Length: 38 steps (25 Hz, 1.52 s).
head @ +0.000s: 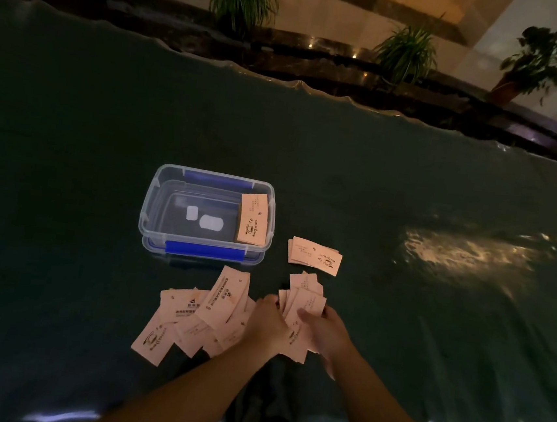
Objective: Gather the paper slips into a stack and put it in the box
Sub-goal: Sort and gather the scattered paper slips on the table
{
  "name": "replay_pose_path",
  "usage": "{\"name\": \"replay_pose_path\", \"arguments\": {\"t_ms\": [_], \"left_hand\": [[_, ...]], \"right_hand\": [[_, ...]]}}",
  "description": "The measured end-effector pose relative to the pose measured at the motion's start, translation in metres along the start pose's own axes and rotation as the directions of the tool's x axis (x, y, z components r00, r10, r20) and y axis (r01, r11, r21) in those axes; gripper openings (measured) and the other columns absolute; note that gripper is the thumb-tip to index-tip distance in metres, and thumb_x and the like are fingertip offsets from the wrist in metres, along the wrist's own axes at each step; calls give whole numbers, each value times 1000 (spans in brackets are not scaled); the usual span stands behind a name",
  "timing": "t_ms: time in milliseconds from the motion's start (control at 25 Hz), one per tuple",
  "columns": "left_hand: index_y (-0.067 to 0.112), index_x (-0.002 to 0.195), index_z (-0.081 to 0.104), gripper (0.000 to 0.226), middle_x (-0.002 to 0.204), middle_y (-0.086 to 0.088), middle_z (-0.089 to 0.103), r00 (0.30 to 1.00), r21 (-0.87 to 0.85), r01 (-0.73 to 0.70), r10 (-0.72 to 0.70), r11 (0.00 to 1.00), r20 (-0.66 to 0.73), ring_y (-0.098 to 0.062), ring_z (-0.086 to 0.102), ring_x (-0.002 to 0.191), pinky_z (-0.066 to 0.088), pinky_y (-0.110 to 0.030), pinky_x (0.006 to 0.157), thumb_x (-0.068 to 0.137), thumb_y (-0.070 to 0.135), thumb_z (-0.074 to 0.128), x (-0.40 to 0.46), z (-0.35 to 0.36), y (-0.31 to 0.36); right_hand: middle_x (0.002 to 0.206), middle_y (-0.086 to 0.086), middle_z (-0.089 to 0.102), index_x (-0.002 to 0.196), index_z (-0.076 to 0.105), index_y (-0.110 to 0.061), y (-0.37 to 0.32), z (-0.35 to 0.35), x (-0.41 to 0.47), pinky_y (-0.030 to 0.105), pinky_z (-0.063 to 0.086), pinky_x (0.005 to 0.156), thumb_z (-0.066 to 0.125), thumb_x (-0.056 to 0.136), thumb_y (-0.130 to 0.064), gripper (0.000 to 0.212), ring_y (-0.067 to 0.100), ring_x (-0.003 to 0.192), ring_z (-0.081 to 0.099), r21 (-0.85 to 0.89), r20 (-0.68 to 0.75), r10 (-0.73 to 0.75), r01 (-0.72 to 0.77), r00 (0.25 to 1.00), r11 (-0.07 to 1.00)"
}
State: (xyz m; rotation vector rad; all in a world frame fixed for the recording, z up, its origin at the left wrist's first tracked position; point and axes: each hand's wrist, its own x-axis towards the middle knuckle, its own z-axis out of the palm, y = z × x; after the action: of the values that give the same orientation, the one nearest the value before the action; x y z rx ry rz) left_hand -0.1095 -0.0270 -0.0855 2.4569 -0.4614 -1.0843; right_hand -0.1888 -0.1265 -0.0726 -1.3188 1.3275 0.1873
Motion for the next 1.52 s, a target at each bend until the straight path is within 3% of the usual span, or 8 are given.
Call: {"name": "replay_pose_path", "arguments": {"t_ms": [360, 520, 680, 920, 1040, 1240, 1360, 1520], "left_hand": [[27, 124, 59, 24, 129, 2, 63, 985, 14, -170, 170, 985, -37, -6, 56, 100, 48, -26, 94, 102, 35, 57, -12, -11, -44], [28, 146, 41, 68, 154, -2, 41, 965, 343, -183, 235, 922, -116, -25, 37, 141, 30, -48, 117, 88, 58, 61, -16, -29, -78], [22, 154, 31, 86, 163, -10, 26, 978, 545, -189, 207, 817, 29, -34, 25, 148, 22, -57, 121, 84, 50, 71, -22, -40, -91], [35, 153, 32, 72, 163, 2, 31, 935, 430, -331, 352, 840, 33, -25, 26, 151, 19, -55, 122, 89, 30, 65, -12, -50, -97], [35, 147, 40, 59, 159, 5, 39, 925, 318, -344, 377, 883, -47, -21, 32, 148, 23, -50, 122, 93, 33, 64, -6, -53, -97], [26, 153, 31, 78, 154, -1, 44, 936, 306, -183, 261, 934, -238, -23, 41, 140, 32, -44, 117, 90, 60, 61, 0, -56, -109], [25, 151, 33, 91, 151, -2, 46, 947, 246, -180, 235, 953, -218, -25, 44, 138, 35, -45, 115, 80, 71, 63, 8, -65, -109], [24, 150, 35, 86, 152, -2, 45, 971, 236, -141, 180, 962, -156, -26, 42, 140, 35, -45, 116, 80, 62, 68, 14, -72, -107]], "right_hand": [[125, 13, 75, 125, 67, -18, 16, -2, -2, 58, 54, 98, 59, 104, -5, 26, 34, 115, 69, 286, 151, -9, -35, 988, 957], [126, 12, 73, 123, 65, -23, 17, -1, -3, 61, 53, 97, 57, 104, -3, 29, 35, 114, 67, 330, 172, 3, -61, 985, 942], [130, 6, 71, 123, 64, -30, 10, 2, -8, 66, 47, 109, 61, 102, -4, 34, 35, 125, 63, 183, 238, -36, -8, 971, 983], [127, -8, 68, 140, 57, -31, 2, 14, -15, 44, 45, 97, 68, 99, -11, 46, 19, 117, 61, -256, 291, -95, 173, 952, 951], [138, 0, 68, 131, 56, -32, 5, 24, -18, 38, 48, 92, 70, 99, -15, 39, 23, 124, 62, -311, 283, -128, 217, 951, 925], [137, 3, 61, 138, 53, -26, 11, 41, -23, 40, 54, 95, 71, 99, -27, 43, 22, 122, 60, -486, 233, -189, 283, 954, 827], [135, 3, 67, 125, 55, -30, 16, 38, -26, 31, 54, 83, 72, 99, -21, 32, 11, 106, 64, -363, 202, -188, 251, 961, 897], [134, 5, 69, 134, 57, -27, 26, 36, -27, 52, 54, 100, 65, 100, -10, 39, 27, 119, 66, 7, 151, -52, 52, 987, 999]]}}
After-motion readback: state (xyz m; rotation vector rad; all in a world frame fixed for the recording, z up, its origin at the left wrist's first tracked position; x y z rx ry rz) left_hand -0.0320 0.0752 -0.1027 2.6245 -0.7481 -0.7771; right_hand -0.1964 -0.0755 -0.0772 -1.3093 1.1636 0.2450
